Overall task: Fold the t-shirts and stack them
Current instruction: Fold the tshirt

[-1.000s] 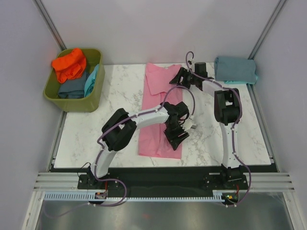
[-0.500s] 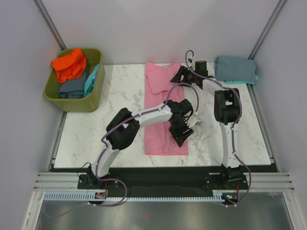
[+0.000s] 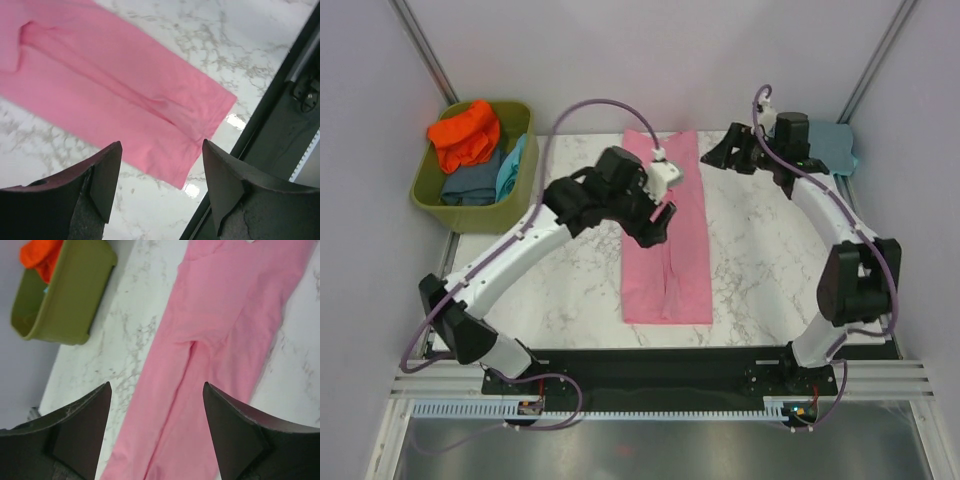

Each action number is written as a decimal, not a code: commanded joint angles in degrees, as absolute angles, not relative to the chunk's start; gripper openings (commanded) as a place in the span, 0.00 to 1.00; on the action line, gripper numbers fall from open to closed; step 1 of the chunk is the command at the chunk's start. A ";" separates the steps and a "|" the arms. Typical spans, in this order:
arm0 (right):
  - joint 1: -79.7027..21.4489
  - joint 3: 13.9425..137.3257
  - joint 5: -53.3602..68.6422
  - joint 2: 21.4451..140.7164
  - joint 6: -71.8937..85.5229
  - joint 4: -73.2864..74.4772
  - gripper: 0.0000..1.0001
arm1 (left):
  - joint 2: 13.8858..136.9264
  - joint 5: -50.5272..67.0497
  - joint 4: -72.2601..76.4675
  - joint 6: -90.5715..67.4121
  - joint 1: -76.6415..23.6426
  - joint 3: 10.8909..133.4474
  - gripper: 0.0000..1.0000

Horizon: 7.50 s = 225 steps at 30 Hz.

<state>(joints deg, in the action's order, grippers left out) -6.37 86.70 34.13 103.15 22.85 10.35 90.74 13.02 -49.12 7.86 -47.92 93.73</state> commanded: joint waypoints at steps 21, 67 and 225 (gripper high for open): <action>-9.30 29.45 43.51 74.44 40.16 23.37 0.81 | 82.34 42.37 -21.97 -39.46 -18.90 41.14 0.66; -12.22 29.18 42.62 87.36 44.30 11.51 0.53 | 93.87 38.76 -12.83 -47.38 -23.91 37.18 0.37; -2.11 55.02 50.01 85.62 37.70 12.04 0.00 | 89.21 37.71 -28.74 -27.95 -16.17 69.78 0.02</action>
<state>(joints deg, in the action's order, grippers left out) -2.42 56.03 49.39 90.02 36.95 12.91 93.97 38.63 -27.31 -29.91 -15.97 69.12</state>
